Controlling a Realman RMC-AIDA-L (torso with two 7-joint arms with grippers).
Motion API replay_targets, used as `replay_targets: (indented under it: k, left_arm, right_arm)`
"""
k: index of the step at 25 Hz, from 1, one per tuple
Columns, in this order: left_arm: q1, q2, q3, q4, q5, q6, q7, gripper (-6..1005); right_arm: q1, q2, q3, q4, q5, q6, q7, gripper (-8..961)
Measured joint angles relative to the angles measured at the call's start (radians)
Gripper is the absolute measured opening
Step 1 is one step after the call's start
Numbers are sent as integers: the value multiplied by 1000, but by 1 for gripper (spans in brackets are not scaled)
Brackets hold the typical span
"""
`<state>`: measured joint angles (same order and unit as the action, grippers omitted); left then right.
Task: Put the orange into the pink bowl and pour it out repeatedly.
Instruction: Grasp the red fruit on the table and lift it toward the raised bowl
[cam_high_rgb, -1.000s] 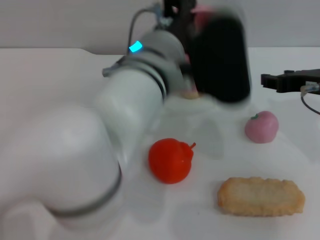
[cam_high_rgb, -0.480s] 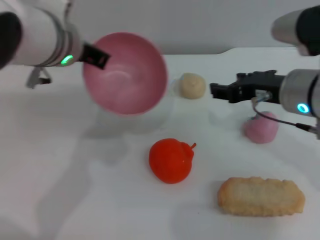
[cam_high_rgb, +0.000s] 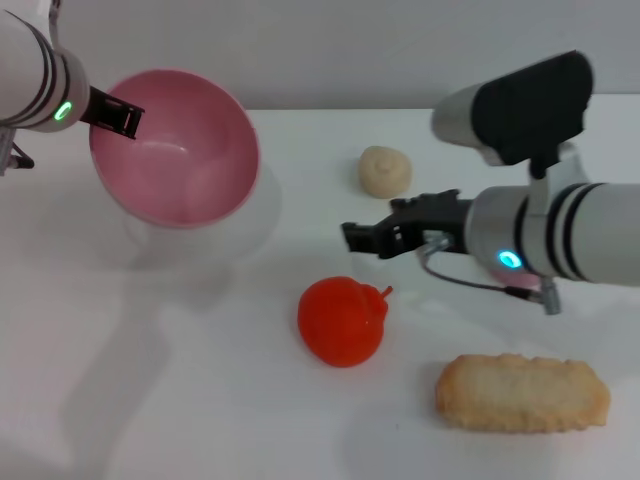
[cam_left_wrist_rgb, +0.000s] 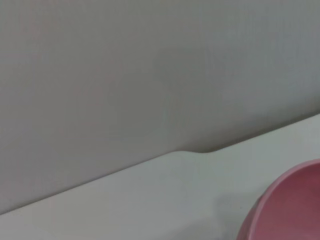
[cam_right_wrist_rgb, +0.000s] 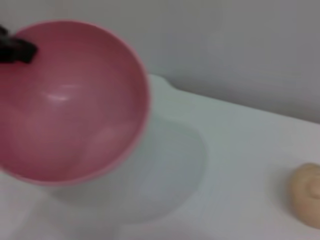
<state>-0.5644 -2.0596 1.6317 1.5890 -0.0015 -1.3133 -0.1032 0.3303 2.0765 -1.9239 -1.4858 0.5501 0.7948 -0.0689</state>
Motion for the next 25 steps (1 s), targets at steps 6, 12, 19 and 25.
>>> replay_targets:
  k: [6,12,19,25]
  left_arm:
    - [-21,-1,6,-45,-1,7,3,40]
    - [-20,-2,6,-52,-2,7,3,40]
    - [-18,-4,9,-54,-5,6,0,40]
    - [-20,-4,10,-55,-8,2,1,39]
  right_arm:
    - [40,0,-43,65,70,-54,-9,699]
    - [106,-1,-83,200,151,-101,-11,699]
    - [155,1,-113,291,205,-134,-13,698]
    - [231,5,-121,421,357,-150,-100,698]
